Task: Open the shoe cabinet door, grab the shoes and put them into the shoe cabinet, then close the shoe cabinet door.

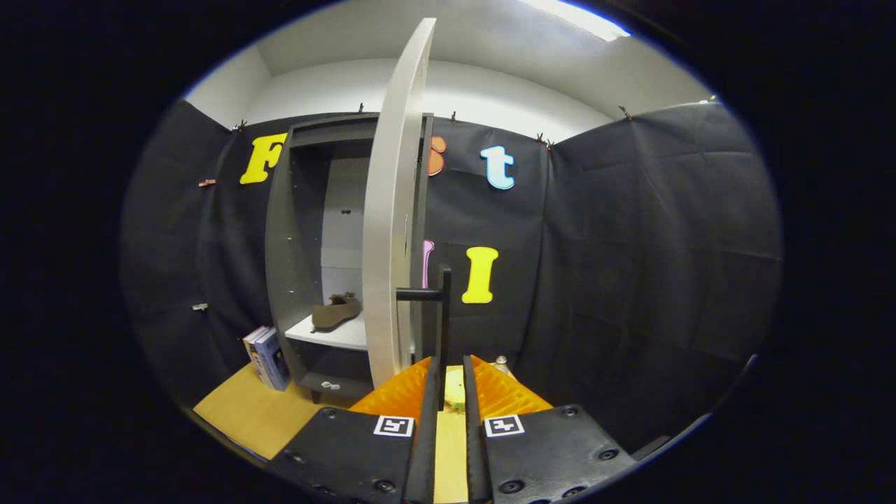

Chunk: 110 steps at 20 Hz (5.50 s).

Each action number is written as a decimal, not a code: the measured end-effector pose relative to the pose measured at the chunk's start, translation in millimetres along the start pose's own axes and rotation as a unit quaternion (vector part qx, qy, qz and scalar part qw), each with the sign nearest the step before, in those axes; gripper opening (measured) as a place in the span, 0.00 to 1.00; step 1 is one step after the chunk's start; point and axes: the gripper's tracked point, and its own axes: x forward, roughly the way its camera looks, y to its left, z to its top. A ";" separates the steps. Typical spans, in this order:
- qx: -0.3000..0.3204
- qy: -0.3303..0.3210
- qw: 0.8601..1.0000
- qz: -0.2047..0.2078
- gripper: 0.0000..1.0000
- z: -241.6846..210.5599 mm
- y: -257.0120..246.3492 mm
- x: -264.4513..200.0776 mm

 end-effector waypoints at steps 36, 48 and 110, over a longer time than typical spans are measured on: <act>0.081 0.422 0.890 0.152 0.89 -449.5 296.2 34.4; 0.088 0.322 0.940 0.068 0.11 -487.8 279.4 119.8; 0.007 0.285 0.957 0.050 0.68 -158.2 258.9 465.5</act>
